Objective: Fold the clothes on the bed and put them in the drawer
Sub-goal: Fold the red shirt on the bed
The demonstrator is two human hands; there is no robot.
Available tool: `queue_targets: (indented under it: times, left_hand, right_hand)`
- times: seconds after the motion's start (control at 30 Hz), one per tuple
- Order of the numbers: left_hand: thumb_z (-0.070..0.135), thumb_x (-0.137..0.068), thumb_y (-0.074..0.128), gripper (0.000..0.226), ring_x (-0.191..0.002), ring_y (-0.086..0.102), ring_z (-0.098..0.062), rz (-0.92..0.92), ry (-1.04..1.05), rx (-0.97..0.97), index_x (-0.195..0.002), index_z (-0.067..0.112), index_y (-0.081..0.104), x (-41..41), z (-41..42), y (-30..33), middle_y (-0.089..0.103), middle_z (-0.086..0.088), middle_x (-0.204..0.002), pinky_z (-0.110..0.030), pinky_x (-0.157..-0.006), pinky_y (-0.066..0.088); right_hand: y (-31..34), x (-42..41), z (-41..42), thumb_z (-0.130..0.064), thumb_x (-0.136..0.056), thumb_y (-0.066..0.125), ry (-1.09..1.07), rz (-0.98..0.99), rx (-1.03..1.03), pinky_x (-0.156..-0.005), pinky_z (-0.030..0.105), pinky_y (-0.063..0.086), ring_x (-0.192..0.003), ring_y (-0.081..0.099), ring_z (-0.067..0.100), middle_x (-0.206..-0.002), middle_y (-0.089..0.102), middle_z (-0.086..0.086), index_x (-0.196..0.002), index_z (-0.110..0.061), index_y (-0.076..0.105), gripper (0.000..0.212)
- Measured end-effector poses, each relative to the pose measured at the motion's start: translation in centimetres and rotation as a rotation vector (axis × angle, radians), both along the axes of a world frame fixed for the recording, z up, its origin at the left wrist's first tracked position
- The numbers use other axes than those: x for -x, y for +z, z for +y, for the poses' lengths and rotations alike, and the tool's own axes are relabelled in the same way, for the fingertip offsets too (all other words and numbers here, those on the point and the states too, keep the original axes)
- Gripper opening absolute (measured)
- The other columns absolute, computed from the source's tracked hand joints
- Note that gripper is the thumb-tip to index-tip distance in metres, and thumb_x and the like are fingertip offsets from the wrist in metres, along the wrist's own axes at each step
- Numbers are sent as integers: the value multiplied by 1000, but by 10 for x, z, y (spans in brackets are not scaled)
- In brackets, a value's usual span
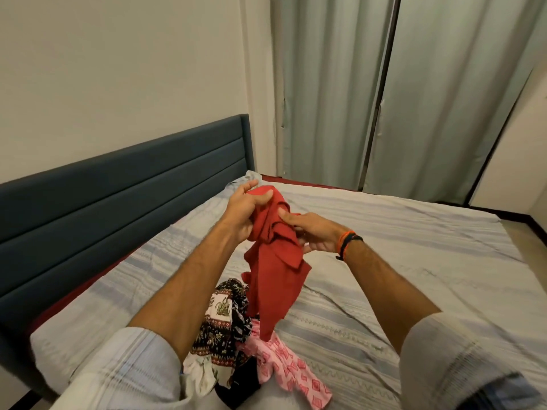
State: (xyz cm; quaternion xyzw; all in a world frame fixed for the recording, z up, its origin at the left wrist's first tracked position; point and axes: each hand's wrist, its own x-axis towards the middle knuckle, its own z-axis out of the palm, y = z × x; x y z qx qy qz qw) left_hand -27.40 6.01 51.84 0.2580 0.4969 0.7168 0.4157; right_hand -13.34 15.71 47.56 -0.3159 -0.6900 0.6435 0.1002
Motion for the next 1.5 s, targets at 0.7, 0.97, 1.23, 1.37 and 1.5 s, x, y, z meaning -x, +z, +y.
queue_targets:
  times: [0.7, 0.97, 1.23, 1.37, 1.5]
  left_hand:
    - [32, -56, 95, 91, -109, 56, -34, 1044, 254, 639, -134, 30, 47, 17, 2, -25, 30, -11, -137, -43, -98, 51]
    - [12, -85, 55, 30, -105, 57, -30, 1330, 407, 597, -101, 28, 75, 20, 6, -24, 68, -2, -112, -50, -92, 48]
    - [31, -84, 77, 32, -99, 68, -18, 1279, 280, 321, -115, 28, 73, 12, 0, -3, 74, 1, -107, -35, -89, 55]
    - [29, -80, 81, 21, -86, 68, -12, 1249, 125, 313, -98, 18, 77, 11, 8, -5, 75, 0, -95, -30, -85, 56]
    - [38, -89, 70, 23, -75, 63, -13, 1289, 52, 384, -78, 18, 71, 12, 12, -4, 67, 5, -74, -26, -73, 52]
  right_hand:
    - [27, 25, 24, -26, -95, 61, -460, 310, -524, -81, 39, 51, -80, 61, 15, -75, 65, -12, -75, -29, 68, 21]
    - [32, 11, 25, -32, -93, 67, -414, 255, -816, -83, 25, 50, -89, 67, 13, -93, 74, -5, -98, -19, 77, 18]
    - [34, -11, 37, -30, -95, 64, -566, 260, -810, -78, 27, 51, -81, 64, 14, -83, 72, -3, -95, -13, 77, 22]
    - [37, -15, 36, -30, -98, 60, -596, 307, -706, -67, 33, 49, -71, 58, 16, -73, 65, 0, -86, -10, 73, 26]
    - [30, -17, 37, -30, -98, 59, -626, 295, -656, -72, 33, 50, -75, 61, 17, -74, 65, -6, -86, -19, 72, 20]
